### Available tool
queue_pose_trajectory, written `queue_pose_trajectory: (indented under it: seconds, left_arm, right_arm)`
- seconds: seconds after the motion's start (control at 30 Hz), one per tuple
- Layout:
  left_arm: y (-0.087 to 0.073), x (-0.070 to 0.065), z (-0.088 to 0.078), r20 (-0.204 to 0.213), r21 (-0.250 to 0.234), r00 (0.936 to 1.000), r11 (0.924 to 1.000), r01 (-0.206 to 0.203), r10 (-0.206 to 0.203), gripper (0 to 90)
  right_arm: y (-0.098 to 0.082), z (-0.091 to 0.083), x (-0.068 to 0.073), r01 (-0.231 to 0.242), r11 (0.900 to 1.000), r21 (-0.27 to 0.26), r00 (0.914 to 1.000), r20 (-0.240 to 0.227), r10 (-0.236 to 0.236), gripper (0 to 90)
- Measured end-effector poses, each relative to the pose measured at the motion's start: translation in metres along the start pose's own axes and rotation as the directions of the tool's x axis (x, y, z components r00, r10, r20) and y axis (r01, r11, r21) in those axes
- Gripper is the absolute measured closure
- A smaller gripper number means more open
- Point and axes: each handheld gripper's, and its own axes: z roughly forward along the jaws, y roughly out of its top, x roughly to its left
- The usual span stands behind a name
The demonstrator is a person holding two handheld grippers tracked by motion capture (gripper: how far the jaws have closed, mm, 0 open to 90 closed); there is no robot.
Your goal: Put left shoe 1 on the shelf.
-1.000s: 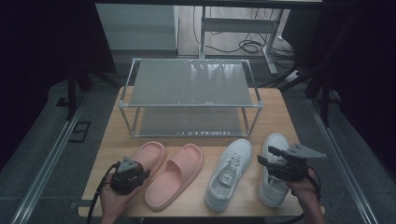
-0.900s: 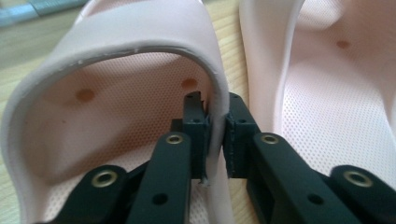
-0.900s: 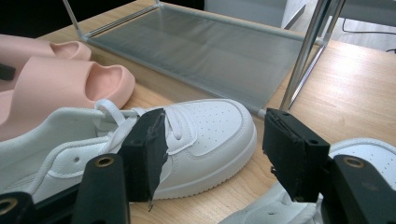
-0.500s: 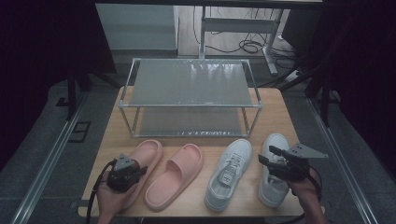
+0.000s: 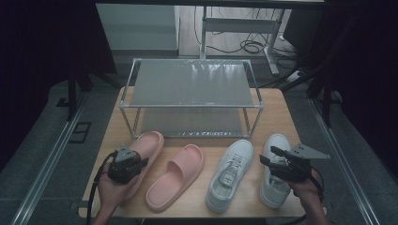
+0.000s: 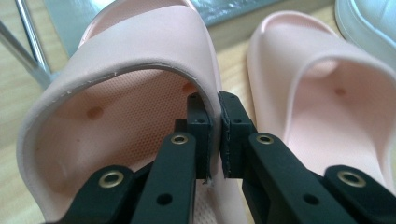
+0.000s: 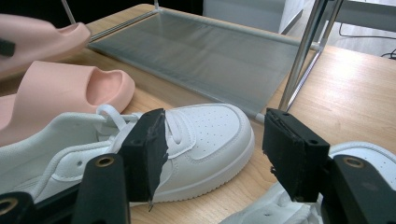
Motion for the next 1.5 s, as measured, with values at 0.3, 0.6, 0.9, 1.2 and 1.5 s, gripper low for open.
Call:
queue_pose_trajectory:
  seconds: [0.3,0.6,0.9,1.2,1.5]
  left_arm:
    - [0.032,0.002,0.027,-0.011,-0.004,0.9996,0.9996,-0.027,0.027,84.9]
    - [0.059,0.001,0.057,-0.039,-0.001,0.9977,0.9985,-0.056,0.056,84.8]
    - [0.076,-0.002,0.093,-0.066,0.019,0.9943,0.9964,-0.083,0.084,84.8]
    - [0.082,-0.001,0.126,-0.083,0.024,0.9939,0.9972,-0.07,0.072,84.8]
    - [0.093,0.002,0.145,-0.105,0.043,0.9924,0.9972,-0.061,0.065,84.5]
  right_arm:
    - [0.0,0.0,-0.001,-0.001,1.0,0.001,1.0,0.003,0.001,40.4]
    - [-0.001,0.001,-0.002,-0.001,1.0,0.003,1.0,0.003,0.001,40.4]
    - [-0.002,0.002,-0.003,-0.005,1.0,0.006,1.0,0.003,0.005,40.4]
    - [-0.001,0.001,-0.003,-0.006,1.0,0.009,1.0,0.004,0.005,40.4]
    - [-0.001,0.0,-0.002,-0.004,1.0,0.005,1.0,0.003,0.004,40.4]
